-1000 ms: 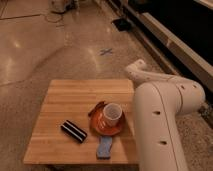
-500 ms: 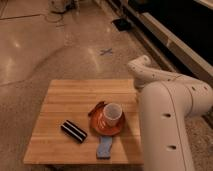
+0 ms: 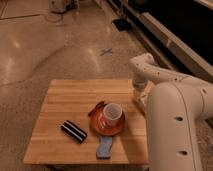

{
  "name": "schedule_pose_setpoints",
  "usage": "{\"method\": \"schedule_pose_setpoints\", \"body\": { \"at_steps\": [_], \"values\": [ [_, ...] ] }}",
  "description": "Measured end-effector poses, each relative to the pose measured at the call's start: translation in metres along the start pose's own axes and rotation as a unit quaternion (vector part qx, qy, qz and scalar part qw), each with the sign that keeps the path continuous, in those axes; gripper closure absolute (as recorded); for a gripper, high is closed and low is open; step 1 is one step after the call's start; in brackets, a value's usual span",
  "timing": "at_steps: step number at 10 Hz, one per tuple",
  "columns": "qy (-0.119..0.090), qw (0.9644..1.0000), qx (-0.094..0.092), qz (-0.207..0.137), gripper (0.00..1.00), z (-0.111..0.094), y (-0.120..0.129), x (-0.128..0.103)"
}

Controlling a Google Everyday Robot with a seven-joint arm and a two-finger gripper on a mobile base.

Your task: Stand the bottle upright

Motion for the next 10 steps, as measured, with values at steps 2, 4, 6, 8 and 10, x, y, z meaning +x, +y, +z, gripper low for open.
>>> {"method": "schedule_pose_setpoints", "body": {
  "at_steps": [2, 4, 6, 8, 10],
  "values": [
    [0.036, 0.9992, 0.016, 0.0, 1.0, -0.01, -0.008, 0.008],
    [0.07, 0.9971, 0.031, 0.003, 1.0, -0.02, -0.012, 0.014],
    [0.11, 0.993, 0.041, 0.013, 1.0, -0.03, -0.011, 0.021],
    [0.16, 0.9859, 0.039, 0.027, 1.0, -0.043, -0.001, 0.031],
    [0.205, 0.9773, 0.032, 0.04, 1.0, -0.05, 0.014, 0.039]
  ]
}}
